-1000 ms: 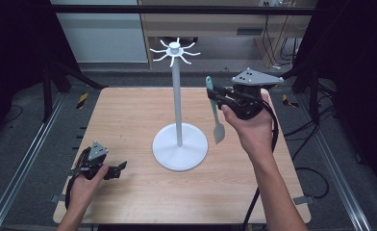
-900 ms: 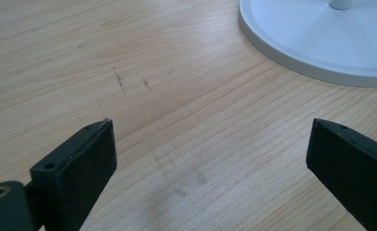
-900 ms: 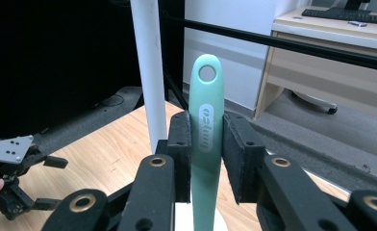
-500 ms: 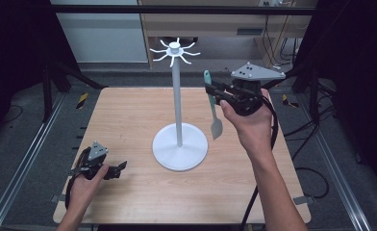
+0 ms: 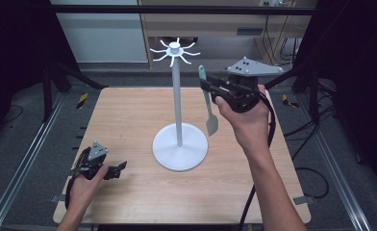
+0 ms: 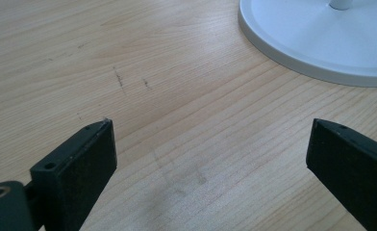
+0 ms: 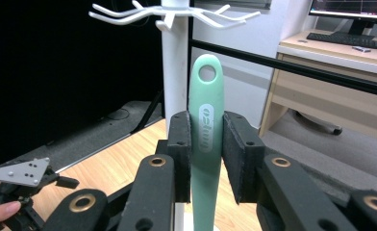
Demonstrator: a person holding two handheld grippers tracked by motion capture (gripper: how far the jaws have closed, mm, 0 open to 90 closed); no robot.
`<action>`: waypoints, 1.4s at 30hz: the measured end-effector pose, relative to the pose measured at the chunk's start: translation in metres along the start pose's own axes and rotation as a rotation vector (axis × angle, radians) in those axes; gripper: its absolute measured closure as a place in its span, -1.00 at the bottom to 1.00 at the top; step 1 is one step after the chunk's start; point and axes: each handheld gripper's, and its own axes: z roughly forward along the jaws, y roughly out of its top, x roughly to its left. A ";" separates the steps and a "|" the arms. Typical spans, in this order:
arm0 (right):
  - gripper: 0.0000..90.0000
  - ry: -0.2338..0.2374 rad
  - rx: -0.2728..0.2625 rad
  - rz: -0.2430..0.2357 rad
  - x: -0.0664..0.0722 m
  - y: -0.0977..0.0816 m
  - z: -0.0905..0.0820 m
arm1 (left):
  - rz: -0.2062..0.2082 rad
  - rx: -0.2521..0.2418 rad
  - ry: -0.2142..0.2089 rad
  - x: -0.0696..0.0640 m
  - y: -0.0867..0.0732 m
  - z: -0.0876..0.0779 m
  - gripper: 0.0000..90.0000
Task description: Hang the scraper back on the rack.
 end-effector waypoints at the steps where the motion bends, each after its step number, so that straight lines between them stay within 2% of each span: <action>1: 0.65 0.003 -0.006 -0.002 0.002 0.001 0.000 | 0.000 0.000 0.000 0.000 0.000 0.000 -0.93; 24: 0.65 0.034 -0.047 -0.015 0.014 0.015 0.000 | 0.001 0.001 -0.003 0.000 0.000 0.000 -0.93; 42: 0.65 0.040 -0.026 -0.005 0.014 0.016 0.012 | 0.002 0.003 -0.002 0.000 0.000 0.000 -0.93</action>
